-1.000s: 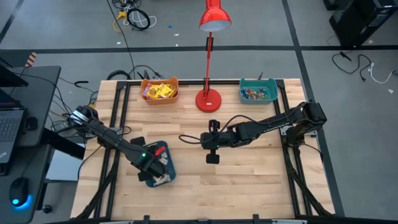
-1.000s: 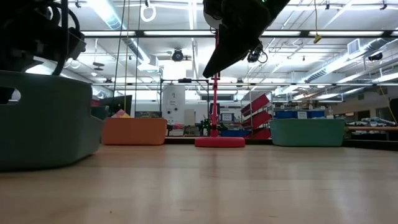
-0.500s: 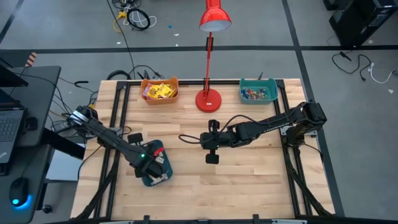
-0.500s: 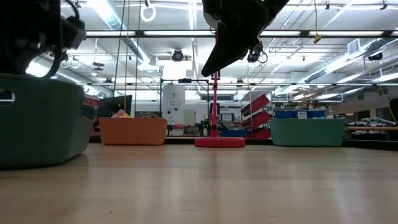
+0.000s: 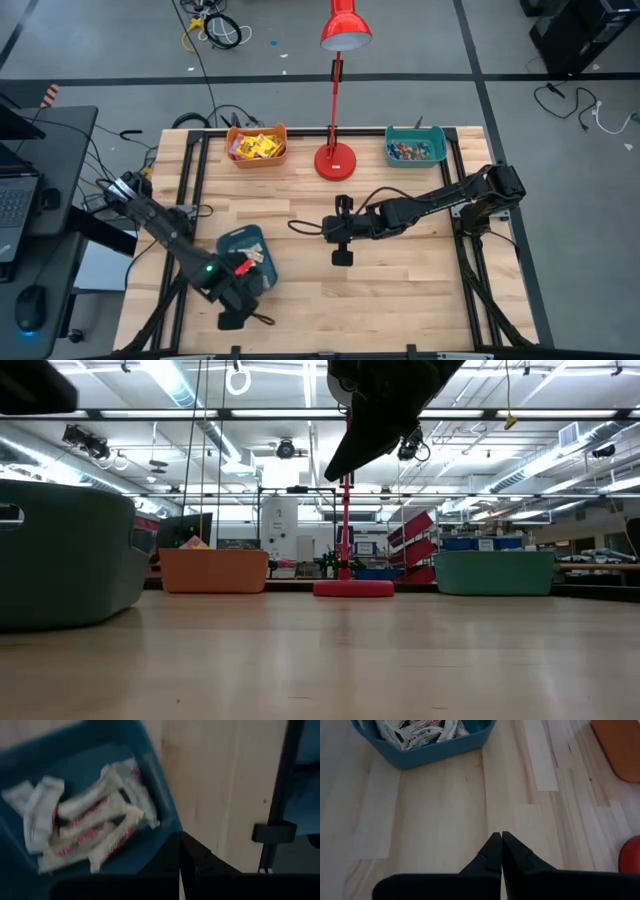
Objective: Sort candy
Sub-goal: Move the blue bin to the bottom left of the table
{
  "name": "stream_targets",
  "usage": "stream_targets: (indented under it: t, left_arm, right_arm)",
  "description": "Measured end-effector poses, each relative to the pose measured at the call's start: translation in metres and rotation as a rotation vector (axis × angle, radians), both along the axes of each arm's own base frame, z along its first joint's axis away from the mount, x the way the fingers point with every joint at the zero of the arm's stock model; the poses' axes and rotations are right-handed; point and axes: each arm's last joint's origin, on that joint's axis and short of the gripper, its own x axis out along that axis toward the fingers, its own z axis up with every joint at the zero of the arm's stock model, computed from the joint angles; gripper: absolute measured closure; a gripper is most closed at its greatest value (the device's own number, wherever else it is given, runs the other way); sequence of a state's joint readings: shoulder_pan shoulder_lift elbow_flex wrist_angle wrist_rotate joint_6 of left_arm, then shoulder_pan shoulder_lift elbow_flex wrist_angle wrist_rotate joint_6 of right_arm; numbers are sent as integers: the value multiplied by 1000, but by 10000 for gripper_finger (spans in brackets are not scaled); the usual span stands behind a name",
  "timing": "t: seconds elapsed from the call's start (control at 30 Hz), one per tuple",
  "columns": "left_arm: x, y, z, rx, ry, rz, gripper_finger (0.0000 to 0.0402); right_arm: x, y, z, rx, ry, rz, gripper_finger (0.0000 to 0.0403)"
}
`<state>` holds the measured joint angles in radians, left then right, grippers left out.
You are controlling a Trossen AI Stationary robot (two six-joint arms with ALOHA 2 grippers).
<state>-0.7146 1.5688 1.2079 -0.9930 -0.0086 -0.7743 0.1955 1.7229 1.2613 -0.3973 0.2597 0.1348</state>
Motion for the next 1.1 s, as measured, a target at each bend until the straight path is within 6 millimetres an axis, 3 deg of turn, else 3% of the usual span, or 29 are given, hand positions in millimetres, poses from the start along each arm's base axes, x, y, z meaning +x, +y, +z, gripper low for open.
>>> stream_targets:
  t: [0.23, 0.7, 1.1]
  left_arm:
    - [-15, -12, -1, 29, 0, 54, 402]
    - [-16, -10, -3, 139, -52, 82, 402]
    - [-21, -9, -24, 113, -12, 119, 402]
  right_arm:
    - [0, 0, 0, 1, -2, 0, 403]
    - [1, 1, 1, 5, -11, -1, 403]
    - [1, 1, 1, 5, -13, -1, 403]
